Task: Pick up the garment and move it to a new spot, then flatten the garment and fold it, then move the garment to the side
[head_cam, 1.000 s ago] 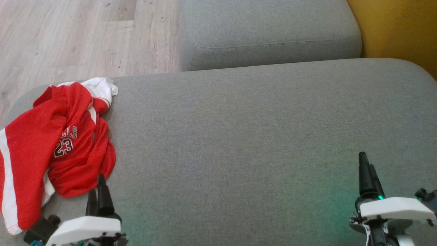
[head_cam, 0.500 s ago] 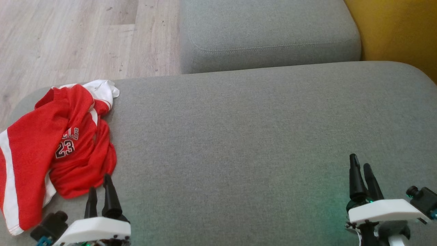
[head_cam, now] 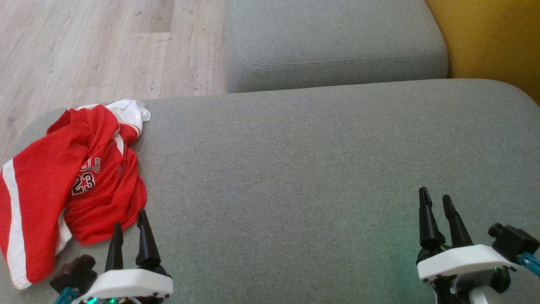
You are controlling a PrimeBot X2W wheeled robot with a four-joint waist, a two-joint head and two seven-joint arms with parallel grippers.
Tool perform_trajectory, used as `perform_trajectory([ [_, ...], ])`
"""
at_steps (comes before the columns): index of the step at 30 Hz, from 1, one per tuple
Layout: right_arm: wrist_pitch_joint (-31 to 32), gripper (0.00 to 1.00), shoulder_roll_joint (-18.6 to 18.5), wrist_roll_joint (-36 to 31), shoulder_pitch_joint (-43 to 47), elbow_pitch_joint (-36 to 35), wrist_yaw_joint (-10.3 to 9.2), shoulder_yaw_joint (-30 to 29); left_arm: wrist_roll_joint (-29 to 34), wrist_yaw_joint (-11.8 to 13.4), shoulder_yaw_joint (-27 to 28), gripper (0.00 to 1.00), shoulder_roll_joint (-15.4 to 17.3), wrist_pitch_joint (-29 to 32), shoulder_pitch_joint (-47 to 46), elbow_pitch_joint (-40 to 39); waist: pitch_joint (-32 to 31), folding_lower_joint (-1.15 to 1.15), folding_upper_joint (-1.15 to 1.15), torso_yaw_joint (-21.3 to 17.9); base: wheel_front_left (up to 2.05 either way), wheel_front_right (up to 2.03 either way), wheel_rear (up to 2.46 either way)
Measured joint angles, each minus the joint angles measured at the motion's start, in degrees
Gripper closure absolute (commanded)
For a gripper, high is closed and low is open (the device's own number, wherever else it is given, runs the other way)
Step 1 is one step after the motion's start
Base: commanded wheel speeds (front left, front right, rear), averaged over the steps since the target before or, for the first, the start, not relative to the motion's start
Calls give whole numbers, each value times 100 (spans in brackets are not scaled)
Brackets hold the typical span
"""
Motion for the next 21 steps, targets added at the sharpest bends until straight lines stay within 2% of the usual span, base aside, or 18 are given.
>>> perform_trajectory([
  [21, -353, 0, 0, -1534, 220, -23, 0, 119, 1718, 59, -308, 0, 80, -358, 125, -53, -181, 0, 0, 1, 0, 0, 0],
])
